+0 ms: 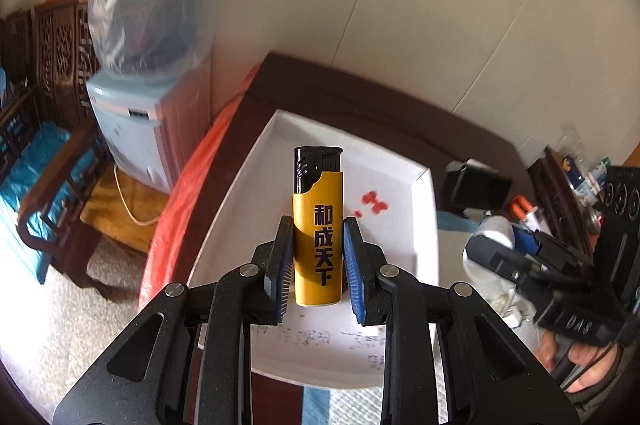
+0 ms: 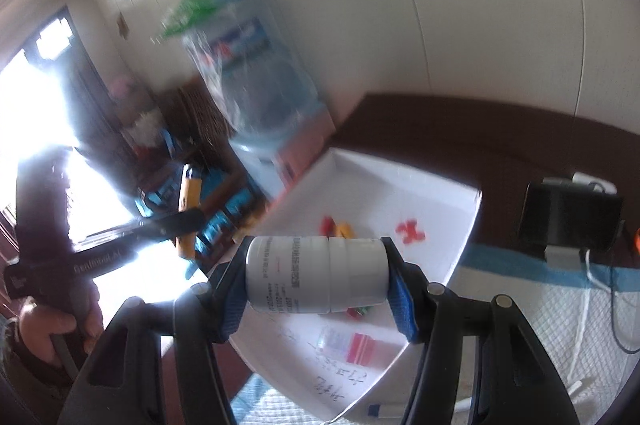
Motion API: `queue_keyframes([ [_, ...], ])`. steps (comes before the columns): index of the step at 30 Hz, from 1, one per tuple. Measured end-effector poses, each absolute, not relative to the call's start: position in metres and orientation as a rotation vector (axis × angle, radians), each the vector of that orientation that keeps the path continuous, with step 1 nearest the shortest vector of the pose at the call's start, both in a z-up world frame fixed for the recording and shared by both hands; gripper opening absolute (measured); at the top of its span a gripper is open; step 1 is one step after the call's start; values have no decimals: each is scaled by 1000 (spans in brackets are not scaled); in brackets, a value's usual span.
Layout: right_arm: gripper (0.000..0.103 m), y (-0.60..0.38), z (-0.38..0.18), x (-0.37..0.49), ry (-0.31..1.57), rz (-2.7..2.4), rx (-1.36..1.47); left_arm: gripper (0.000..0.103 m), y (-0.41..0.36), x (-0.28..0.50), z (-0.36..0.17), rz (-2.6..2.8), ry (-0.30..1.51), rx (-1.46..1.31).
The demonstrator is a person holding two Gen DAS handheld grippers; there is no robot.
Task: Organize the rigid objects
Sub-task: 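Carry the yellow lighter and white pill bottle into the tray and release both, then grasp the blue-capped marker with the left gripper while the right gripper grasps the white plug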
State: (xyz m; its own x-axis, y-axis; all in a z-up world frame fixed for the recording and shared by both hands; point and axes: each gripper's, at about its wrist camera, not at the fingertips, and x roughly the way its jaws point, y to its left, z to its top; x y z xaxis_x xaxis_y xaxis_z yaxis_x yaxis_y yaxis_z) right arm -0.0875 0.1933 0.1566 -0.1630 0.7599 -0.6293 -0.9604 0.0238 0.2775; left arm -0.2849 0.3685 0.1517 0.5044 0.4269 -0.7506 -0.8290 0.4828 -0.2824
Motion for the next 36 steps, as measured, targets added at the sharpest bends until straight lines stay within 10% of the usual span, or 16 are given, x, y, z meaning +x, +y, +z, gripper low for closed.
queue_keyframes([
  [10,60,216,102,-82,852,1493,-444,24,399,-245,89,830,809,-723],
  [13,60,216,99,-81,837,1484,-453,53,400,-243,89,855,797,-705],
  [15,63,217,99,-82,821,1485,-453,92,400,-246,92,878,774,-697],
  [16,81,217,99,-83,811,1484,-462,96,398,-247,95,910,767,-674],
  [36,90,148,133,-118,648,1489,-419,97,332,-275,173,991,638,-524],
])
